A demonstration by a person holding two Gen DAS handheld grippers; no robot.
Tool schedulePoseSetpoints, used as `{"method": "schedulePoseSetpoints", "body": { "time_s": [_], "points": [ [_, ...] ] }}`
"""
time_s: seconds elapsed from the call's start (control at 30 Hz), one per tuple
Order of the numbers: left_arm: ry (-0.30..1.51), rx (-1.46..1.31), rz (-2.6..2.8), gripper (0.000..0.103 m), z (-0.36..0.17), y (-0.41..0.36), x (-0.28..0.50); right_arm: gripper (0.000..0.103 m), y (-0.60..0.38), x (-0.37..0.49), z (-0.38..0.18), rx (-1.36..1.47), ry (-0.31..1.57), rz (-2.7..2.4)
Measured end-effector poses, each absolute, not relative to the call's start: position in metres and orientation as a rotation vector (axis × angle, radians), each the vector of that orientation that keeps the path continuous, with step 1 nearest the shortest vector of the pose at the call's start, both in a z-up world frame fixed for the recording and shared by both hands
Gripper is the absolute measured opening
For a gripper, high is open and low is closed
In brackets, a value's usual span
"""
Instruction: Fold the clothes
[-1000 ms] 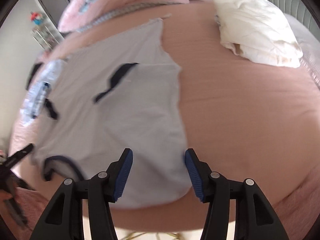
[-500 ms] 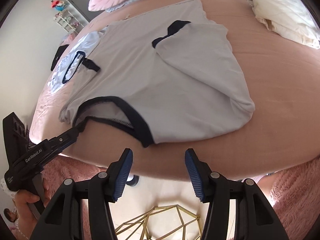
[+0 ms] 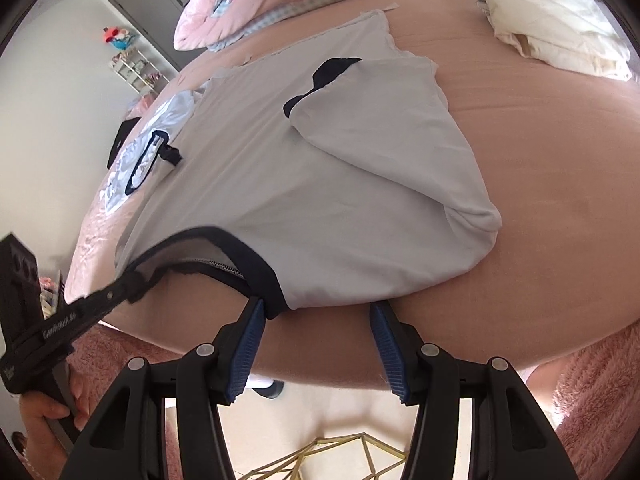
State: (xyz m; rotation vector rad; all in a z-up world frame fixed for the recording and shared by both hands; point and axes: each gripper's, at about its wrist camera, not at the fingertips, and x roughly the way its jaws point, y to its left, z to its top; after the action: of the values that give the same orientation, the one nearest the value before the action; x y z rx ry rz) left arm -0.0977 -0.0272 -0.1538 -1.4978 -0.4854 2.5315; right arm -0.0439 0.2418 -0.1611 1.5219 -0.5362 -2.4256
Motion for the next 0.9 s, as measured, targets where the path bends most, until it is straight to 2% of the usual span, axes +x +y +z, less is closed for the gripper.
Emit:
{"method": "schedulePoseSetpoints", "body": {
  "time_s": [0.17,0.3,0.4,0.53,0.67,0.73,0.9],
  "points": [
    [-0.407,-1.703,2.378,0.007,-0.172,-0.022,-0.112,0.054,0.256,-0.052,-0.151,1.538,-0.57,-2.474],
    [-0.339,-1.718,2.361,0.011,-0.166,-0.011,-0.121,0.054,0.273,-0.051,-0.138,1.565,-0.576,-2.54],
    [-0.347,-1.689,2.395,0.017,-0.156,-0.007,-0.114,0.054,0.274,-0.047,-0.133,1.507,-0.615,-2.553],
    [-0.313,-1.577,2.512,0.021,-0.143,-0.003,-0.099,0.054,0.251,-0.059,-0.127,1.431,-0.386,-2.586],
    [-0.381,-1.486,2.573,0.021,-0.137,-0.009,-0.104,0.054,0.227,-0.079,-0.132,1.467,-0.016,-2.64],
    [-0.399,-1.493,2.569,0.021,-0.14,-0.021,-0.101,0.054,0.225,-0.085,-0.148,1.564,0.046,-2.595],
    [-0.344,-1.616,2.456,0.021,-0.16,-0.023,-0.109,0.053,0.236,-0.066,-0.157,1.594,0.169,-2.644]
  ]
}}
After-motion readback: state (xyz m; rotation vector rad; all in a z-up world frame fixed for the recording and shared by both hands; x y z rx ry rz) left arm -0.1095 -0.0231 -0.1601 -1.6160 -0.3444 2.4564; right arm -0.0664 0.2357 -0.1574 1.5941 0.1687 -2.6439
